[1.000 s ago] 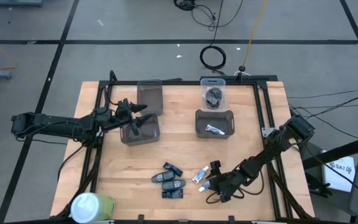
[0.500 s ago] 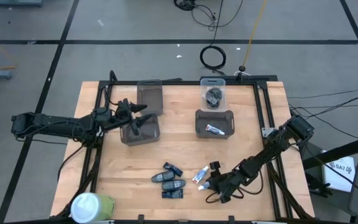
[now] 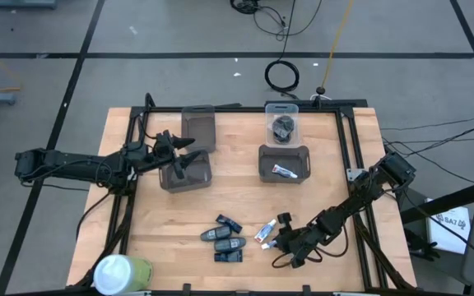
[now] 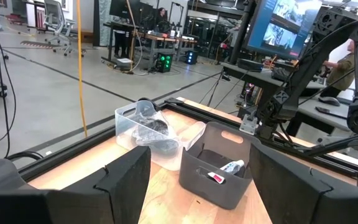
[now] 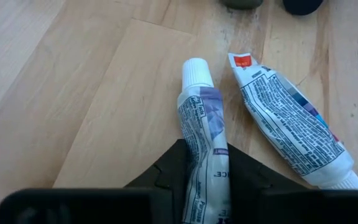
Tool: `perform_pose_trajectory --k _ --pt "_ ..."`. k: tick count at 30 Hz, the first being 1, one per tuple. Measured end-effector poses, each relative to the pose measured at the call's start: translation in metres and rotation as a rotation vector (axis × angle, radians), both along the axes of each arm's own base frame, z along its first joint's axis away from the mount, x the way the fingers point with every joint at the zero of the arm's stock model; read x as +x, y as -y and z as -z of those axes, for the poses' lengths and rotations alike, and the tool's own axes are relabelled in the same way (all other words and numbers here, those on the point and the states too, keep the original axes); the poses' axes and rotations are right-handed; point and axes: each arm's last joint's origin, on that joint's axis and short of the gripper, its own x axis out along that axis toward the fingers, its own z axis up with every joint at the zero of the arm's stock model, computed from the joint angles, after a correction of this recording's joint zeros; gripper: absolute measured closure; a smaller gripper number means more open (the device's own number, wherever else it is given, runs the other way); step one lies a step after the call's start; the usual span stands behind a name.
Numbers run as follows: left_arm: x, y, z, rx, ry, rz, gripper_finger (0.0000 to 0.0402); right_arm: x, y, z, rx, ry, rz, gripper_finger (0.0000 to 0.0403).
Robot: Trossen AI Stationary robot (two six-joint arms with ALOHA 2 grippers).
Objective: Pick & Place Travel size toiletries
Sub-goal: Put the bottom white toothpaste into the bottom right black bin
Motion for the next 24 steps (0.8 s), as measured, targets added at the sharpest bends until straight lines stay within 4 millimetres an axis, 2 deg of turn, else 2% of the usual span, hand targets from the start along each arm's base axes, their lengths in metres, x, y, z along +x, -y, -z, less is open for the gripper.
perform_pose_trajectory --k 24 --pt "0.0000 0.0000 0.0000 0.000 0.000 0.000 0.0131 -0.0002 0.0001 0.0000 0.000 0.000 0.000 0.0346"
